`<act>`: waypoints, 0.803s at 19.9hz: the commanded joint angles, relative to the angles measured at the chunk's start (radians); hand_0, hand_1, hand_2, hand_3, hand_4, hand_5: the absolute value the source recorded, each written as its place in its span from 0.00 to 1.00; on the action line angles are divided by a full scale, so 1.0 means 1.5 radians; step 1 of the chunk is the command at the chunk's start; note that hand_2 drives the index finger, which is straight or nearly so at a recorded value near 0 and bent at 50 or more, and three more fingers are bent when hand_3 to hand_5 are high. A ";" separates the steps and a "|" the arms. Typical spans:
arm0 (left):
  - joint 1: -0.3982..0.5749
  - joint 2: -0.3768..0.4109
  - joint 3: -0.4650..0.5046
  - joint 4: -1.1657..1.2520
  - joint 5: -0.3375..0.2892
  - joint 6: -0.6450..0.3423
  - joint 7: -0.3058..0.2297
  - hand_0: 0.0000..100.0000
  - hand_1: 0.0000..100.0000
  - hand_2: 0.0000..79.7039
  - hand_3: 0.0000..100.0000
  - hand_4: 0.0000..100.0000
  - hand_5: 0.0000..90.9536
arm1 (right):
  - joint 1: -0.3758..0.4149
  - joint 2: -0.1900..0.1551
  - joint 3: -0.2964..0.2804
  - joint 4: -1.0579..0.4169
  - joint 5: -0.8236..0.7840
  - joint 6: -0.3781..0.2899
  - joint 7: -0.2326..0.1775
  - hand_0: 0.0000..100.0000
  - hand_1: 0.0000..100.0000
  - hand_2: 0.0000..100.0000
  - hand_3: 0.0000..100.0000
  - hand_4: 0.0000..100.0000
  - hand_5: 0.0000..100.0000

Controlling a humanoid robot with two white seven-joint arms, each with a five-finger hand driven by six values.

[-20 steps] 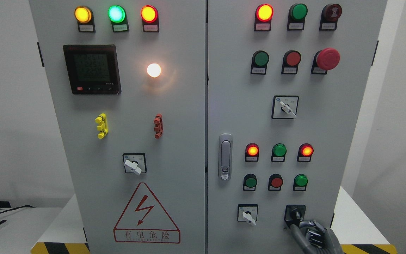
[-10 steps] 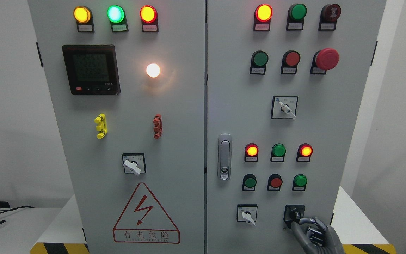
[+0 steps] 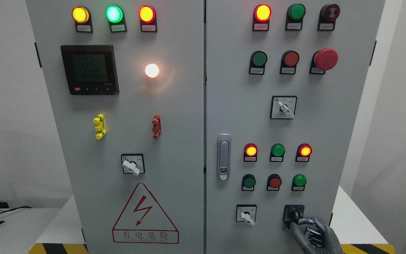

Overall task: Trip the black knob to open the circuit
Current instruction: 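Grasp the black rotary knob with the right hand and twist it, then release the black knob and open the right hand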

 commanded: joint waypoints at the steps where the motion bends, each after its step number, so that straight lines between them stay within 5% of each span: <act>1: 0.000 0.000 0.000 0.000 -0.020 -0.001 0.000 0.12 0.39 0.00 0.00 0.00 0.00 | 0.002 0.004 0.026 -0.004 -0.001 0.000 0.004 0.34 0.72 0.51 1.00 1.00 0.93; 16: 0.000 0.000 0.000 0.000 -0.020 -0.001 0.000 0.12 0.39 0.00 0.00 0.00 0.00 | 0.001 0.006 0.025 -0.004 -0.001 0.001 0.008 0.34 0.73 0.51 1.00 1.00 0.93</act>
